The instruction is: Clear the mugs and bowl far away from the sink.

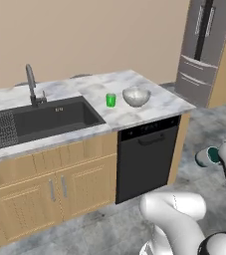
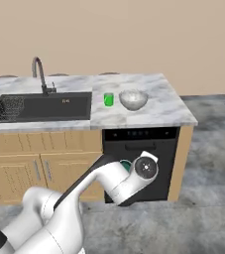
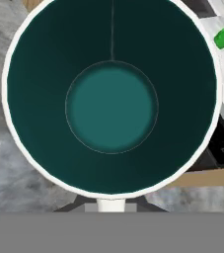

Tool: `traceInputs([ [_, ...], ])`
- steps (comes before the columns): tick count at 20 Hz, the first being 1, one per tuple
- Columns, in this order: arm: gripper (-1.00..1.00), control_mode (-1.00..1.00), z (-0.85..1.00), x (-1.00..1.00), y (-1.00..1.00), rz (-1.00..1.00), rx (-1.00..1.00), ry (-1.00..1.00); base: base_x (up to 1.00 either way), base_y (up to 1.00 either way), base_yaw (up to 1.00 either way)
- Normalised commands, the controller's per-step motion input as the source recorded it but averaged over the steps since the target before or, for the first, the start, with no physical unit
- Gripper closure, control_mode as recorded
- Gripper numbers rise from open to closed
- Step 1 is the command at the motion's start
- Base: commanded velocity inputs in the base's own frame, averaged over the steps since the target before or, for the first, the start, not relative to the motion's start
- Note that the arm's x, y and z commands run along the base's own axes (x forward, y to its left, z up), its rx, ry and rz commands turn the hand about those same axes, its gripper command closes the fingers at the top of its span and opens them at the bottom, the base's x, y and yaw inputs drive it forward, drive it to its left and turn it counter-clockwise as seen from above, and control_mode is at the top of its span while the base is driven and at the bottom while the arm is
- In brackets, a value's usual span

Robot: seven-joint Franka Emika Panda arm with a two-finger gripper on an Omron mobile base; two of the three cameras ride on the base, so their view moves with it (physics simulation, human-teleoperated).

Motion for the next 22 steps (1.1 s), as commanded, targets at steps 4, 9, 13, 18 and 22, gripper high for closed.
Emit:
traceInputs([
  [4,1.00,1.00,0.00,0.00,0.00,0.00,0.00,0.00,0.03,-0.77,-0.52],
  [9,1.00,1.00,0.00,0.00,0.00,0.00,0.00,0.00,0.07,-0.79,-0.54],
  [13,1.00,1.00,0.00,0.00,0.00,0.00,0.00,0.00,0.12,-0.77,-0.55],
  [18,1.00,1.00,0.00,0.00,0.00,0.00,0.00,0.00,0.06,-0.67,-0.53],
  [22,1.00,1.00,0.00,0.00,0.00,0.00,0.00,0.00,0.00,-0.53,-0.46],
])
